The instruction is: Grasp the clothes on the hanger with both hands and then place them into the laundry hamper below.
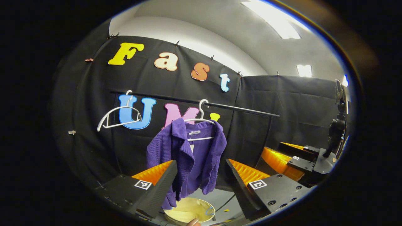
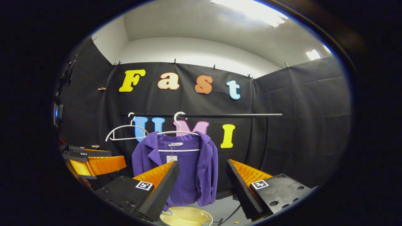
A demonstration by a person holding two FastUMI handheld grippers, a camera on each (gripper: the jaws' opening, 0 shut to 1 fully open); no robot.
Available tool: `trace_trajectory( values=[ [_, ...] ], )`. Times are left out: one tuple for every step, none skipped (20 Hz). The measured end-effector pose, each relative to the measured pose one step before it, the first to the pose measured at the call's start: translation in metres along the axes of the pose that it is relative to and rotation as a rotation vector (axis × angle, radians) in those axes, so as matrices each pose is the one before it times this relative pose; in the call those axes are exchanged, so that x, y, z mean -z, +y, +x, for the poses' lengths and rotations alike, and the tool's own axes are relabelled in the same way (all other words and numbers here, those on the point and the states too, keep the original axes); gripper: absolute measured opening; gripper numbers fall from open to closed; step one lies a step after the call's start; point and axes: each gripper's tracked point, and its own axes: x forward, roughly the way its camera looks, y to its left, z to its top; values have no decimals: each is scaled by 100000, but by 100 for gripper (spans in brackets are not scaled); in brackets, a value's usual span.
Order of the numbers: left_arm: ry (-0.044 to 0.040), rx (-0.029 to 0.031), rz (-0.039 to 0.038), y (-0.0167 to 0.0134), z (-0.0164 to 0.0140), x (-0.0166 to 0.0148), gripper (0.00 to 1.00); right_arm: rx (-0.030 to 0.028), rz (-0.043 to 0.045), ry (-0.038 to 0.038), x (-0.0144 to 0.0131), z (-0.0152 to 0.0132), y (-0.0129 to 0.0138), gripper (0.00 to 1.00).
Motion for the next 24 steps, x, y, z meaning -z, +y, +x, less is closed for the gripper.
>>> trace_trajectory(
  values=[
    [713, -595, 212, 141, 646, 298, 96, -710, 922, 522, 389, 744, 36, 97],
    [870, -690, 60, 82, 774, 374, 96, -701, 716, 446, 425, 845, -80, 97],
    [733, -639, -37, 21, 733, 234, 96, -663, 312, 252, 553, 934, -256, 97],
    [690, -822, -72, 111, 999, 425, 96, -761, -124, 194, 605, 1205, -354, 98],
    [549, -1136, -69, 118, 1018, 309, 96, -1013, -129, 502, 683, 1358, -336, 98],
    [462, -1385, -87, 65, 1089, 378, 96, -1538, 276, 829, 802, 1453, -322, 98],
    [1206, -1597, -210, 77, 1164, 405, 96, -1750, 627, 1139, 832, 1574, -233, 98],
    [2129, -1779, -509, 125, 1255, 717, 96, -2143, 1046, 1278, 668, 1521, -273, 98],
    [1269, -2035, -657, 99, 1125, 495, 96, -2299, 1123, 538, 515, 1580, -144, 97],
    [553, -2503, -697, 211, 1218, 262, 94, -2086, 981, 34, 350, 1542, -266, 96],
    [-69, -3653, -937, 439, 1036, 132, 96, -2194, 1102, 979, 544, 1451, -208, 99],
    [-321, -4049, -1362, 628, 1010, 189, 96, -3094, 1091, 1536, 803, 1369, 103, 97],
    [-210, -3617, -1868, 404, 950, 126, 96, -2841, 548, 1713, 801, 1304, 2, 98],
    [403, -2427, -2083, 17, 902, 282, 96, -2167, -113, 1600, 788, 1205, -320, 98],
    [885, -1915, -1590, -84, 714, 256, 96, -1718, -617, 1059, 656, 1188, -489, 98],
    [881, -1707, -546, 0, 784, 153, 96, -1752, -511, 1200, 739, 1096, -430, 99],
    [452, -1799, 432, 50, 680, 141, 96, -1990, -7, 1230, 683, 985, -243, 100],
    [644, -2218, 878, 142, 611, 216, 96, -1695, 678, 910, 524, 785, -141, 100],
    [574, -1578, 592, 61, 459, 159, 96, -1164, 791, 1073, 463, 804, -284, 98],
    [349, -1706, 388, -79, 526, 306, 96, -1094, 627, 901, 466, 779, -383, 98],
    [25, -1179, 36, -110, 347, 172, 96, -967, 693, 582, 297, 744, -357, 98],
    [112, -1409, -150, -60, 639, 206, 96, -977, 962, 1174, 525, 801, -265, 98],
    [-138, -1078, -270, -107, 475, 135, 96, -929, 1179, 884, 441, 580, -244, 98],
    [-113, -1299, -360, -155, 653, 258, 96, -1182, 2020, 1263, 466, 522, -165, 98]
  ],
)
